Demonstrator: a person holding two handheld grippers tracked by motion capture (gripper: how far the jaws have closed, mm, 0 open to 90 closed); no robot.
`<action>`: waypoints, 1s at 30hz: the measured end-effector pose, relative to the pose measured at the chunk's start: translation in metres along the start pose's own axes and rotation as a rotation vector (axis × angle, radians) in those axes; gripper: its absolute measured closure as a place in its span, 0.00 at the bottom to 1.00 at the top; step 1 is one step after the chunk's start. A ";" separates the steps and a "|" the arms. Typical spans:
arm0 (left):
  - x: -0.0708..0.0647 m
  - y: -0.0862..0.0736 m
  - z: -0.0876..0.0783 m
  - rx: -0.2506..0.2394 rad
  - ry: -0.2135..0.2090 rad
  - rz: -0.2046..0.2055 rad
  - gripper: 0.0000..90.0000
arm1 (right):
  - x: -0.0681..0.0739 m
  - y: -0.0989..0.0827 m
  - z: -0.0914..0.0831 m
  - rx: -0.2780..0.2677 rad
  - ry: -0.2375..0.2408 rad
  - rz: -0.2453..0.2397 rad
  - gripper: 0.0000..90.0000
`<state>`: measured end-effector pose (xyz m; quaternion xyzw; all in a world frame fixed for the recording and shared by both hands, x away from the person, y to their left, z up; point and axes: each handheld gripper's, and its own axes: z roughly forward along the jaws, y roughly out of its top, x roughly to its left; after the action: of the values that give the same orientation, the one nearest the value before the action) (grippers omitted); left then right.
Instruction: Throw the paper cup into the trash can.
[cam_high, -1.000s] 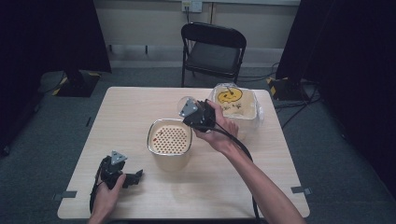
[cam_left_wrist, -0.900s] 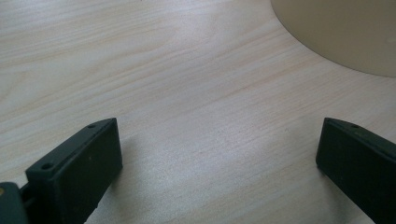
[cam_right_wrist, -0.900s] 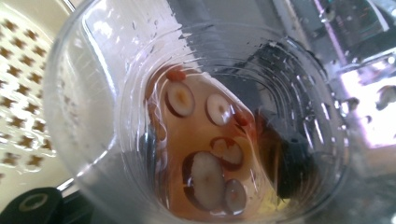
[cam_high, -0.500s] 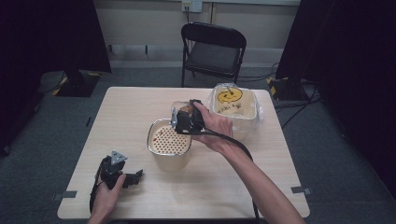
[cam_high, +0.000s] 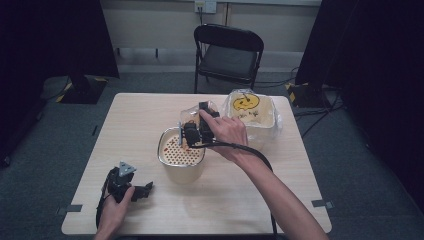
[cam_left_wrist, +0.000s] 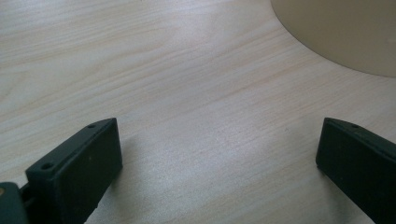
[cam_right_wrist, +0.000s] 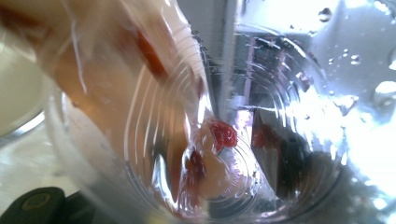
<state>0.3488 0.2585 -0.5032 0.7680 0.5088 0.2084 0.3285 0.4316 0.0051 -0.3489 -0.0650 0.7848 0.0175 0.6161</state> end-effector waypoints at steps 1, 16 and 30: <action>0.000 0.000 0.000 -0.001 0.002 0.000 0.00 | 0.001 0.003 -0.001 0.010 -0.038 -0.055 0.58; 0.000 0.000 0.000 0.001 0.003 0.003 0.00 | -0.002 0.006 -0.005 0.010 -0.202 -0.235 0.58; 0.000 0.000 0.000 -0.001 0.003 0.000 0.00 | 0.007 0.009 -0.009 0.045 -0.412 -0.453 0.59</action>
<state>0.3488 0.2584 -0.5032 0.7676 0.5091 0.2098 0.3280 0.4203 0.0125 -0.3540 -0.2195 0.6092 -0.1249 0.7517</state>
